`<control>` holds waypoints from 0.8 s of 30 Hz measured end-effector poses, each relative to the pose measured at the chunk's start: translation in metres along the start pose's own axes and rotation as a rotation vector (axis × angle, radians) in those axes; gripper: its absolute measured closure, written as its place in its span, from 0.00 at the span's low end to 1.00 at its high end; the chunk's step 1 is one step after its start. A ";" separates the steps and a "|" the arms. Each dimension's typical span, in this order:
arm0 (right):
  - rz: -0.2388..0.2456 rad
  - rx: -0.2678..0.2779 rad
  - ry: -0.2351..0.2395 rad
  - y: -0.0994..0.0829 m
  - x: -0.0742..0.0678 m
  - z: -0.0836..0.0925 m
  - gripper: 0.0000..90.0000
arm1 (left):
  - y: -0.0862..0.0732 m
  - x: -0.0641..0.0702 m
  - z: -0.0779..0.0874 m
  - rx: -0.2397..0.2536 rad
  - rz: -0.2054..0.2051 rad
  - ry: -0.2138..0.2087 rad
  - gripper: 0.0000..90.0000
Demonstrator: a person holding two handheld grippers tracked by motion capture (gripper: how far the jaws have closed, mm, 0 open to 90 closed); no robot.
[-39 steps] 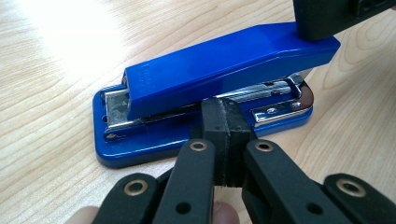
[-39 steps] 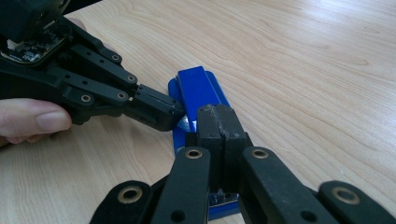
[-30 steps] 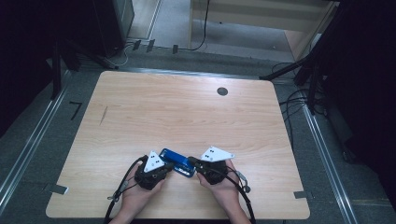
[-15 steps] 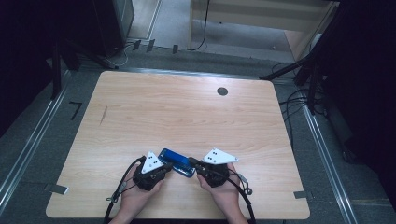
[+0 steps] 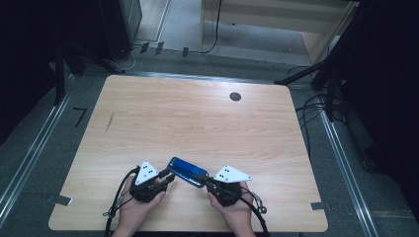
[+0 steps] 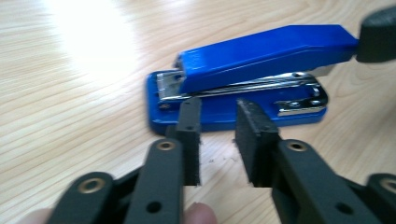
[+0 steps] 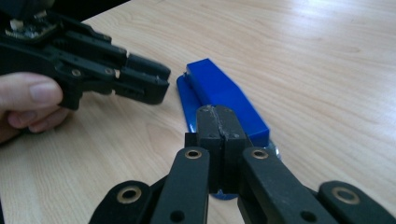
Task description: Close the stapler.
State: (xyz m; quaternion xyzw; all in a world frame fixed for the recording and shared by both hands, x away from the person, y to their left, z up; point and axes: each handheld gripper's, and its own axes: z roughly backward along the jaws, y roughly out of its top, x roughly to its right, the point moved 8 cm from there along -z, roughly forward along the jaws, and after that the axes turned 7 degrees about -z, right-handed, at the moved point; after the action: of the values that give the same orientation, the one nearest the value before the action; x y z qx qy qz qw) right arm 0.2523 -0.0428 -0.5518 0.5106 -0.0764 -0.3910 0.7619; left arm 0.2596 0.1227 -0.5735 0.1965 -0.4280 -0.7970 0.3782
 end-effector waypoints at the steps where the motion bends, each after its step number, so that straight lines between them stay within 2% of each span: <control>1: -0.001 -0.005 0.002 -0.002 -0.001 -0.001 1.00 | -0.002 -0.002 0.003 0.004 0.007 0.005 0.76; 4: 0.001 -0.019 -0.001 -0.006 -0.002 -0.004 1.00 | -0.005 -0.008 0.009 0.005 0.020 0.013 0.71; 6: -0.003 -0.025 -0.002 -0.009 -0.001 -0.005 1.00 | -0.010 -0.015 0.014 -0.006 0.037 0.041 0.67; 14: -0.017 -0.037 -0.018 -0.018 0.002 -0.010 1.00 | -0.022 -0.048 0.039 0.025 0.123 0.108 0.59; 24: -0.007 -0.047 -0.016 -0.019 0.005 -0.013 1.00 | -0.033 -0.079 0.068 0.088 0.163 0.172 0.48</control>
State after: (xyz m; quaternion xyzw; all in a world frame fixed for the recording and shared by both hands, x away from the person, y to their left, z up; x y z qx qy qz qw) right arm 0.2523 -0.0407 -0.5753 0.4897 -0.0715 -0.3992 0.7718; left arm 0.2518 0.2315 -0.5638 0.2453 -0.4431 -0.7241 0.4680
